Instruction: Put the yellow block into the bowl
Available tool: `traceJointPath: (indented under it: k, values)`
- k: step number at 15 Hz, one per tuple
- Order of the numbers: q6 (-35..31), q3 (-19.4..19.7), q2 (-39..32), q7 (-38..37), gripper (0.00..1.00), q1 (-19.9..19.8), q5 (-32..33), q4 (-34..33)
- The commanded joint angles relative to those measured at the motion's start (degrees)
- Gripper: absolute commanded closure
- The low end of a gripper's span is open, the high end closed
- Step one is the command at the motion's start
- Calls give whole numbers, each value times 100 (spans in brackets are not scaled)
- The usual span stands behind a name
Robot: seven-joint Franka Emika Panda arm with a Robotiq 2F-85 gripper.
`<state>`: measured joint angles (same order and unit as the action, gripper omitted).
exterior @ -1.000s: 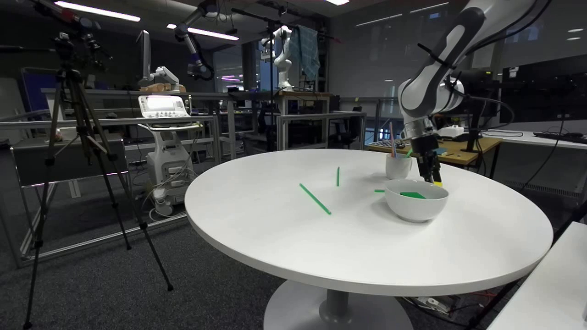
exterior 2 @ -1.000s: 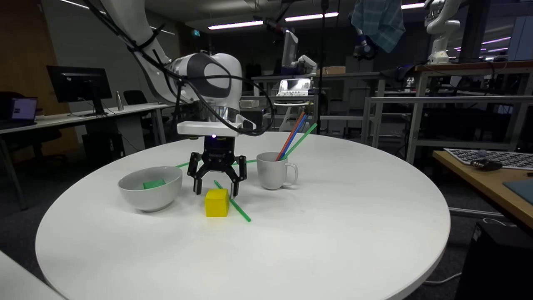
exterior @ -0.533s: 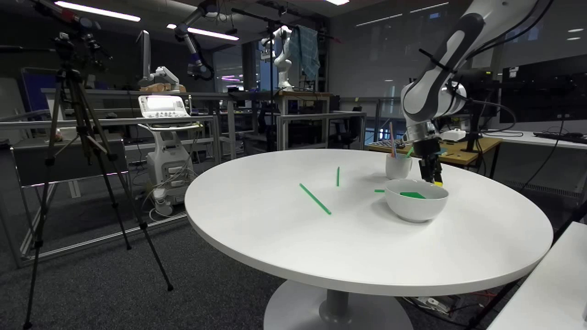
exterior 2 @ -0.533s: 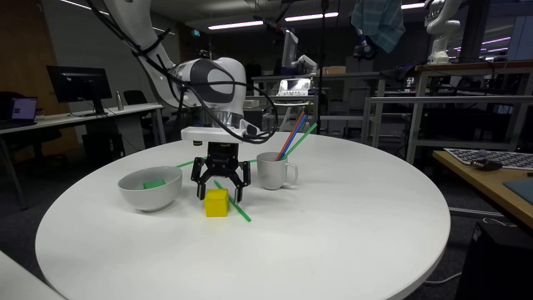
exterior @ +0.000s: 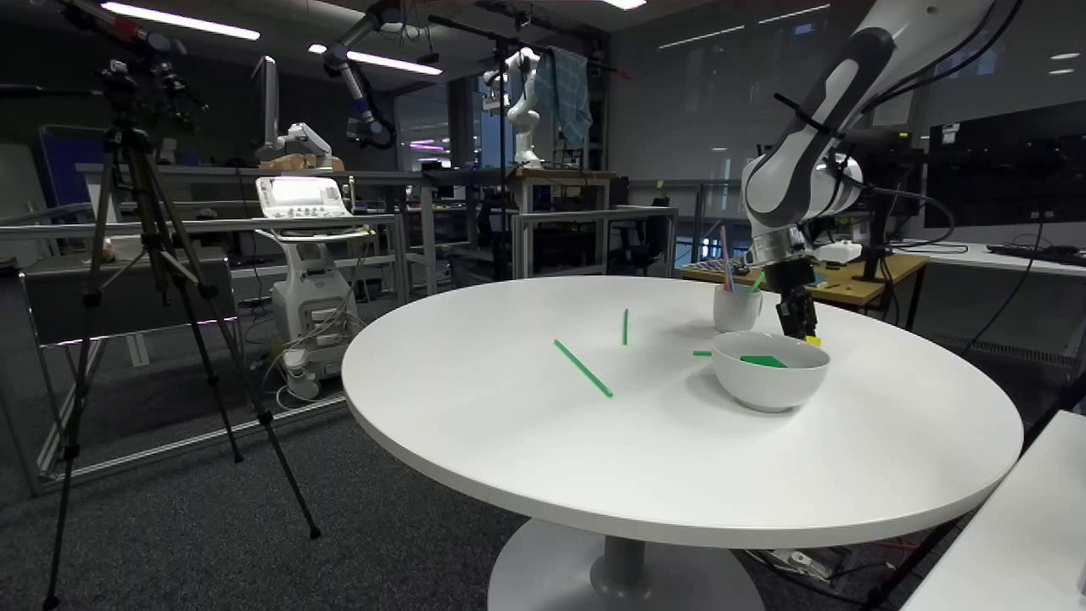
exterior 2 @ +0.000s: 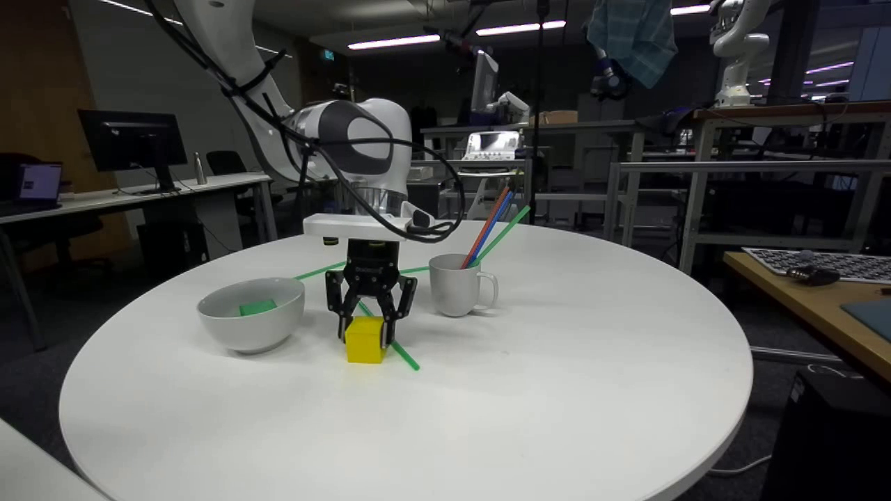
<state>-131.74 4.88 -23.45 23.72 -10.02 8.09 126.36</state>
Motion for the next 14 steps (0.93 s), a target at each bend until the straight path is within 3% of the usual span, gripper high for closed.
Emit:
traceJointPath:
  k: [1, 2, 14]
  values:
    - [-12, -36, 104, 49, 66, -80, -31, 9]
    - [48, -20, 198, -16, 69, -60, -22, 36]
    - [272, -37, 1737, -680, 69, 415, 377, 727]
